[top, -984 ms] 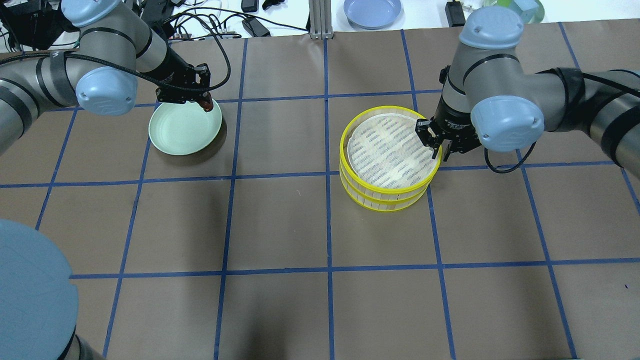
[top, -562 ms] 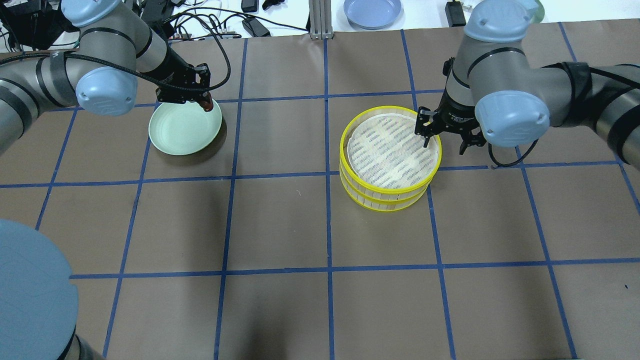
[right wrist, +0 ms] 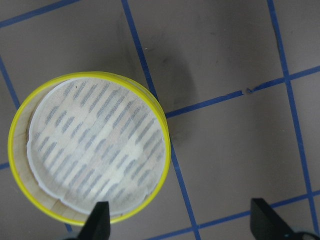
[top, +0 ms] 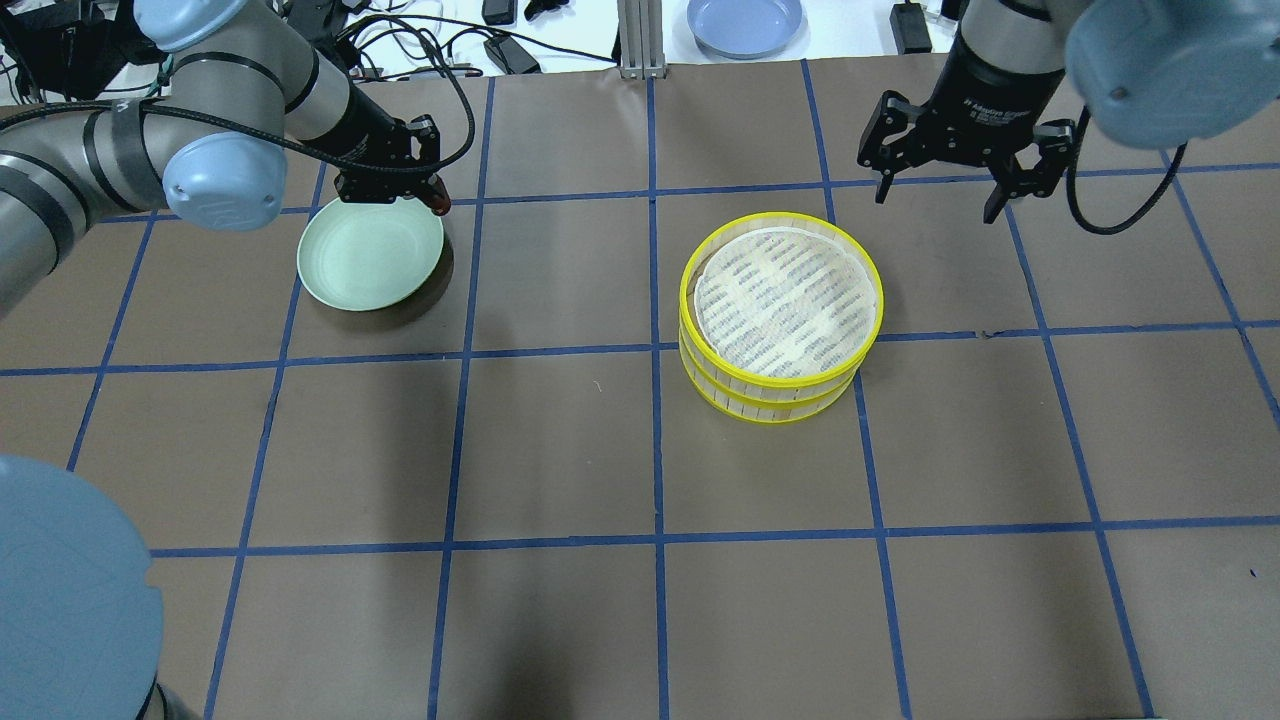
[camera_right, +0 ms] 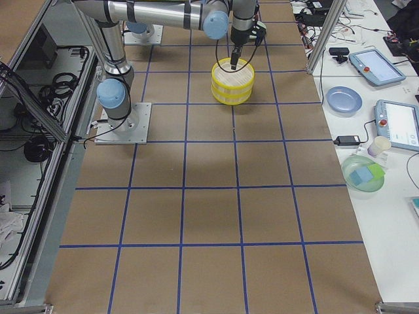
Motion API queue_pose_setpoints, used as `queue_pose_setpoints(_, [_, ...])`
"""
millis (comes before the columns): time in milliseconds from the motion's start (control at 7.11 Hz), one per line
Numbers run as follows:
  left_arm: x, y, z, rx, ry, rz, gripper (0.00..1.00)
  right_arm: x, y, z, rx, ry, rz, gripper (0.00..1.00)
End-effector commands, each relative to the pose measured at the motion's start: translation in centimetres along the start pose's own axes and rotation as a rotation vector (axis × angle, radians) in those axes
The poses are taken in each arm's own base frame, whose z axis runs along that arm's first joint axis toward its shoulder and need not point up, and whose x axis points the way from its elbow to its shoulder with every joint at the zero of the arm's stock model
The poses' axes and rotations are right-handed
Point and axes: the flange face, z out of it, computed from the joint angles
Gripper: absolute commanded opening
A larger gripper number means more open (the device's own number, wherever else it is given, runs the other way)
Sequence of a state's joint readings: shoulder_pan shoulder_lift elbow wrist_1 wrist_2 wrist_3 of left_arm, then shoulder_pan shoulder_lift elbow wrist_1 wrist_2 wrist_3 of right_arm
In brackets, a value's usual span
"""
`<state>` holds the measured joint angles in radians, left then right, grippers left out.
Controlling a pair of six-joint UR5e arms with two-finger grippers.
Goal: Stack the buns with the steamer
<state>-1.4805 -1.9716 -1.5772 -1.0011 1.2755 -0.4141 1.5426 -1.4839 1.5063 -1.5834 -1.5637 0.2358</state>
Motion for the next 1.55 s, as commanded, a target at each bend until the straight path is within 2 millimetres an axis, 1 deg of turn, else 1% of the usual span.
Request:
queue_pose_setpoints(0, [5.9, 4.2, 1.2, -0.002, 0.049, -0.051, 0.00, 0.7, 3.4, -5.5, 0.054, -0.016, -0.185, 1.00])
queue_pose_setpoints(141, [8.4, 6.2, 1.9, 0.003, 0.072, -0.098, 0.00, 0.5, 4.1, -6.4, 0.068, -0.047, -0.200, 1.00])
queue_pose_setpoints(281, [11.4, 9.4, 2.8, -0.007, 0.085, -0.110, 0.00, 0.4, 4.1, -6.3, 0.067, -0.048, -0.227, 1.00])
queue_pose_setpoints(422, [14.1, 11.9, 2.5, 0.015, 0.129, -0.130, 0.00, 0.3, 4.3, -6.1, 0.063, -0.035, -0.245, 1.00])
queue_pose_setpoints(562, [16.3, 14.2, 2.4, 0.024, 0.171, -0.167, 0.00, 0.3, 4.2, -6.1, 0.063, -0.033, -0.245, 1.00])
queue_pose_setpoints(703, [18.2, 16.9, 3.2, 0.003, 0.181, -0.193, 0.00, 0.3, 4.3, -6.1, 0.062, -0.030, -0.256, 1.00])
queue_pose_setpoints(844, [19.4, 18.8, 4.4, -0.017, 0.180, -0.200, 0.00, 0.4, 4.4, -6.2, 0.066, -0.022, -0.259, 1.00])
queue_pose_setpoints(984, [20.0, 20.2, 5.4, -0.046, 0.180, -0.187, 0.00, 0.7, 4.6, -6.2, 0.068, -0.005, -0.257, 1.00])
queue_pose_setpoints(1125, [20.3, 21.4, 6.7, -0.076, 0.168, -0.176, 0.00, 0.7, 4.6, -6.1, 0.065, -0.005, -0.257, 1.00])
queue_pose_setpoints(1266, [20.7, 22.6, 7.2, -0.087, 0.162, -0.161, 0.26, 0.7, 4.6, -6.0, 0.063, -0.005, -0.258, 1.00])
queue_pose_setpoints(1406, [20.8, 23.0, 7.4, -0.093, 0.157, -0.160, 0.49, 0.8, 4.8, -6.4, 0.074, -0.003, -0.257, 1.00])
